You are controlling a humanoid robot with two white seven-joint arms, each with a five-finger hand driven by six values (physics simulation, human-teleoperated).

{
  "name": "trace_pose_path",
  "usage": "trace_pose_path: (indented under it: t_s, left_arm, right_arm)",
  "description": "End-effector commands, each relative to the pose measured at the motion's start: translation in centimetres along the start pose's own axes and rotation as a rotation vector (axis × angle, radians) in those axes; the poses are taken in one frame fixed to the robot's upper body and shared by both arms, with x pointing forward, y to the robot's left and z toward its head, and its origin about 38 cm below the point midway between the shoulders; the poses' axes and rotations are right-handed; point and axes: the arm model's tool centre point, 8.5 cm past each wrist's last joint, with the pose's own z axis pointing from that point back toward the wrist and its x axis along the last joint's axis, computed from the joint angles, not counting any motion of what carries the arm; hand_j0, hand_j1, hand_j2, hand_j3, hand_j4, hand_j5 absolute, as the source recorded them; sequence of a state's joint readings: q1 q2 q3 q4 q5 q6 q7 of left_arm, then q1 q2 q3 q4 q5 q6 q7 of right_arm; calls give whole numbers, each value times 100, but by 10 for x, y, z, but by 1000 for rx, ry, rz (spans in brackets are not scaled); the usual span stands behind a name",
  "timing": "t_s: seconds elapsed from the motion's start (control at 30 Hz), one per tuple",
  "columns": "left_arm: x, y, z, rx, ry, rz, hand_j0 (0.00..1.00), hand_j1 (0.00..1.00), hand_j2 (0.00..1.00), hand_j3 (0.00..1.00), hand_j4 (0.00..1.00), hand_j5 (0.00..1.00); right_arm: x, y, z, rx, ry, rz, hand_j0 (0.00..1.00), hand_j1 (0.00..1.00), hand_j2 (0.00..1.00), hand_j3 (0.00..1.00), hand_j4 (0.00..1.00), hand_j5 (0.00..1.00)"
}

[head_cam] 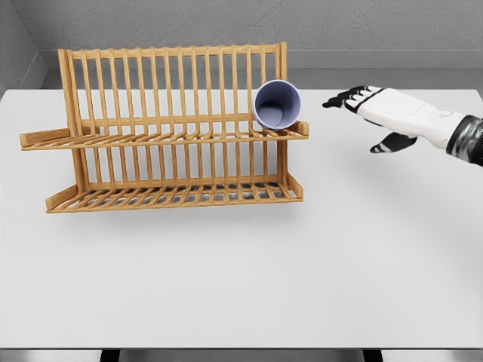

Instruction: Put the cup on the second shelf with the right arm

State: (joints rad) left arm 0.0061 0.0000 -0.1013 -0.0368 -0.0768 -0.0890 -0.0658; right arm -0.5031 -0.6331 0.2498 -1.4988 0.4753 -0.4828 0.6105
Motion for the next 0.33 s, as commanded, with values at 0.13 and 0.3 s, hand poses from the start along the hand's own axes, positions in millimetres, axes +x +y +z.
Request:
trace_pose_path:
  t_s: [0.13, 0.3]
  left_arm:
    - [-1, 0, 0, 0, 1, 0, 100, 100, 100, 100, 100, 100]
    - [0, 0, 0, 0, 0, 0, 100, 100, 100, 100, 100, 100]
  right_arm:
    - [-22, 14, 35, -62, 92, -77, 100, 100, 100, 100, 100, 100]
    - [-22, 14, 37, -67, 87, -73, 100, 100, 100, 100, 100, 100]
